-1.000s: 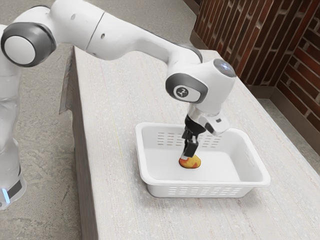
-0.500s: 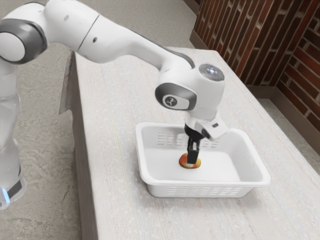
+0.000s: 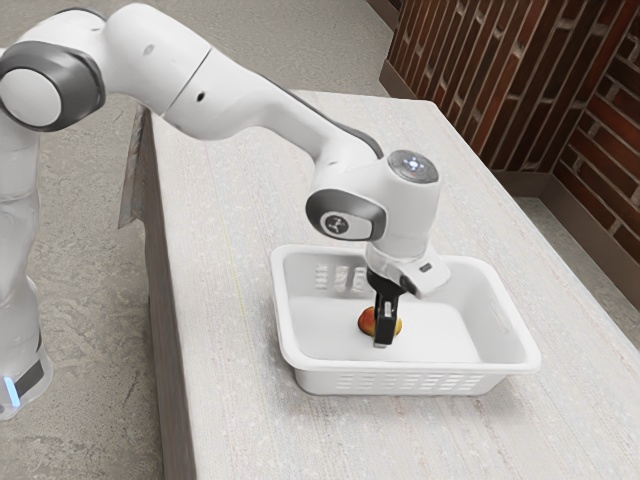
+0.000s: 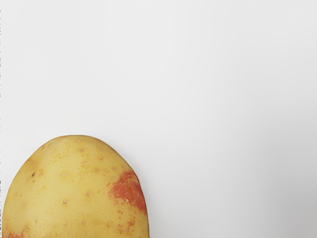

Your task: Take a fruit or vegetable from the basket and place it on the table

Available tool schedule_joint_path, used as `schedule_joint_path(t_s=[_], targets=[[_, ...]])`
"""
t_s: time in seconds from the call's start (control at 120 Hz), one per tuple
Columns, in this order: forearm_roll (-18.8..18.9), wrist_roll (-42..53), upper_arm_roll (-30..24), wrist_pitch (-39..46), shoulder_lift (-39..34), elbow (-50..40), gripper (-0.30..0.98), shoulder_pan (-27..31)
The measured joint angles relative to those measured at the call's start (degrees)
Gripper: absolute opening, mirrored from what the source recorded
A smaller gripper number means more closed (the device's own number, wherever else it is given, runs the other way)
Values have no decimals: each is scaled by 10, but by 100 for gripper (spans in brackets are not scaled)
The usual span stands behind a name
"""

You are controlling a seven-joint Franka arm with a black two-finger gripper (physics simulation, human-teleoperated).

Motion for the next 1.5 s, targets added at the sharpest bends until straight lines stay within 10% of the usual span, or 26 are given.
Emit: schedule_joint_path(t_s=[0.467, 1.5], targets=[[10, -5, 2, 6, 20, -1, 81, 7], [47, -35, 1, 5, 24, 34, 33, 6]])
